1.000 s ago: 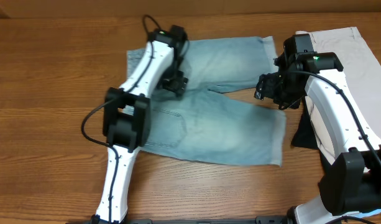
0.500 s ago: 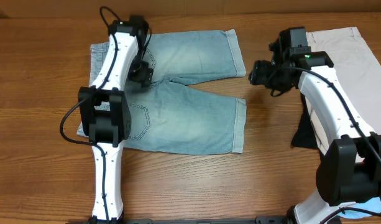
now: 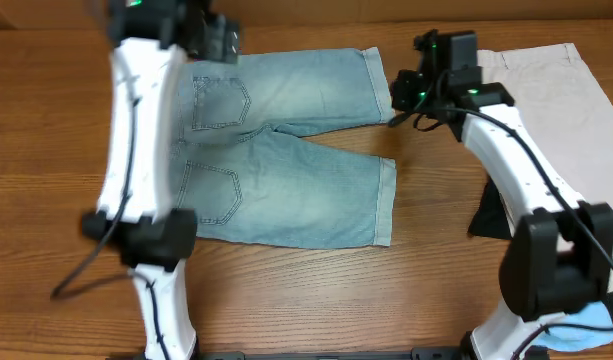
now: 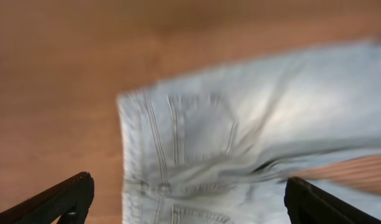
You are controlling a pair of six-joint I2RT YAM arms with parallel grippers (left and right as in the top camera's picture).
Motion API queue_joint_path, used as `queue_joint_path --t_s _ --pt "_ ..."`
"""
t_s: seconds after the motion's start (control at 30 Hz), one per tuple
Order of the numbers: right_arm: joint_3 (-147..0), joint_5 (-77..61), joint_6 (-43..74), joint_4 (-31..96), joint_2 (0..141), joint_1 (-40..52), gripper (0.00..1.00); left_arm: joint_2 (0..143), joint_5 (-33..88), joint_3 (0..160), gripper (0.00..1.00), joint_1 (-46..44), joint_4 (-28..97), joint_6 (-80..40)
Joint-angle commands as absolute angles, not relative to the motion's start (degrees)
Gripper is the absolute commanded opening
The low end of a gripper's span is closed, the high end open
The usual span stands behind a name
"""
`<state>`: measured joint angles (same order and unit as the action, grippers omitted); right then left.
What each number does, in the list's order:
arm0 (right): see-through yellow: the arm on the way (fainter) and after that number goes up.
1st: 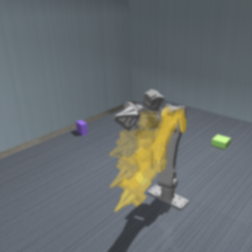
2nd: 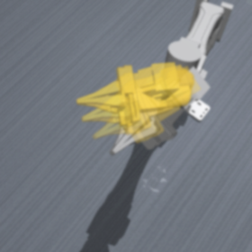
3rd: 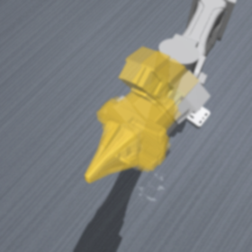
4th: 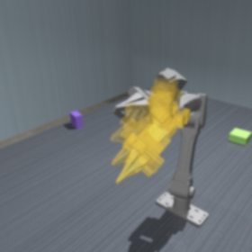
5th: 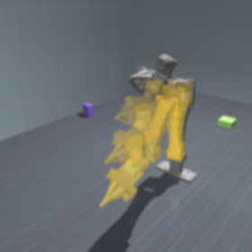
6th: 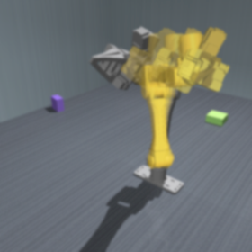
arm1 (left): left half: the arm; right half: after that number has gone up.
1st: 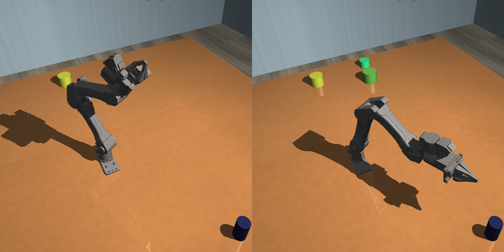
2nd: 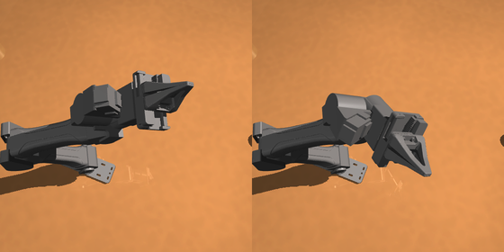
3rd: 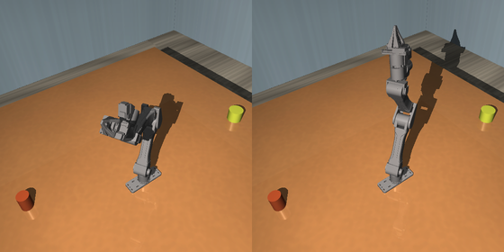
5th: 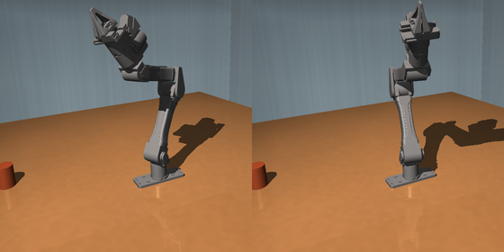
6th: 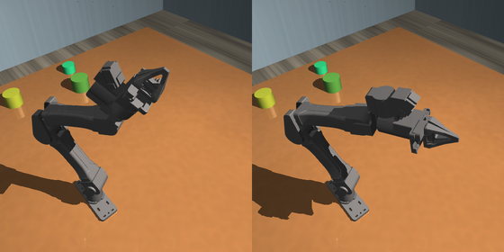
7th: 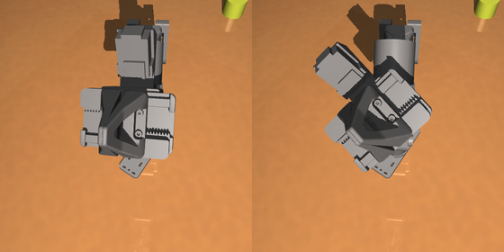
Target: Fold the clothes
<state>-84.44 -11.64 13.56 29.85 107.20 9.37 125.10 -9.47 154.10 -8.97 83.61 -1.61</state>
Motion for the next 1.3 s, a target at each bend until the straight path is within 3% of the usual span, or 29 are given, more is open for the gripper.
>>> queue_joint_path --t_s 0.0,0.33,0.77,1.27 --pt "-85.5 -12.1 13.7 27.7 112.4 11.5 0.15 118.2 -5.8 155.4 1.00 -9.0 82.8 -3.0" --pt "-85.5 -12.1 15.0 26.9 121.4 13.9 0.15 114.8 -6.2 155.4 1.00 -9.0 83.2 -2.3" --pt "-86.3 -14.1 15.0 30.3 122.0 13.8 0.09 121.2 -8.0 155.3 1.00 -8.6 85.5 -2.1" --pt "-89.8 -8.6 15.0 24.5 124.6 13.7 0.11 121.3 -7.9 155.3 1.00 -8.6 85.2 -2.1"
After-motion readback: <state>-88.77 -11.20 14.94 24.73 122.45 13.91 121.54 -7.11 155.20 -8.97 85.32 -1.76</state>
